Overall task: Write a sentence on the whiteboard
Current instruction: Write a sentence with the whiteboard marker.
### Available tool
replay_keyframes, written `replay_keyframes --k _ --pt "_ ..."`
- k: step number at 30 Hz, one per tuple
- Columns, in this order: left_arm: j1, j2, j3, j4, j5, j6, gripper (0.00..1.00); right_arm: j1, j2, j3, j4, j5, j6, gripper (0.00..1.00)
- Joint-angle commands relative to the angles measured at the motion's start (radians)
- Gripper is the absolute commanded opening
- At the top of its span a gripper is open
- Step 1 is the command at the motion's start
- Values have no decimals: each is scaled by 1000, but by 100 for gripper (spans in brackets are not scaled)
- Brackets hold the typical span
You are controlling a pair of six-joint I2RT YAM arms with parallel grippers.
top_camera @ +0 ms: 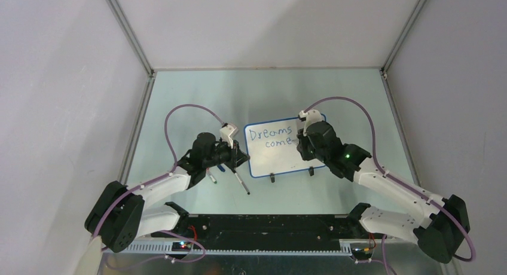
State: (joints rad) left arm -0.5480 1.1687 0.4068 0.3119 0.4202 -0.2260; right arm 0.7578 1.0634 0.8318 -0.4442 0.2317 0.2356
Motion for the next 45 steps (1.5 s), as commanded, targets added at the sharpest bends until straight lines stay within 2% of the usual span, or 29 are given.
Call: replay_keyframes --k 1,6,11,22,33,45 --pt "-6 -18 19 21 7 24 21 -5 -45 1 22 11 7 0" --pt "-6 -20 18 21 6 24 21 17 -84 0 27 -28 7 0" --pt "-5 -20 18 20 6 24 21 92 -132 -22 44 22 7 0" --pt "-5 -19 20 22 5 22 22 230 -195 -159 195 97 -7 0" --pt "-6 -18 20 21 3 22 22 255 -193 -225 338 76 -62 0" --pt "-5 -15 23 17 1 24 22 298 -213 -269 361 112 -18 0"
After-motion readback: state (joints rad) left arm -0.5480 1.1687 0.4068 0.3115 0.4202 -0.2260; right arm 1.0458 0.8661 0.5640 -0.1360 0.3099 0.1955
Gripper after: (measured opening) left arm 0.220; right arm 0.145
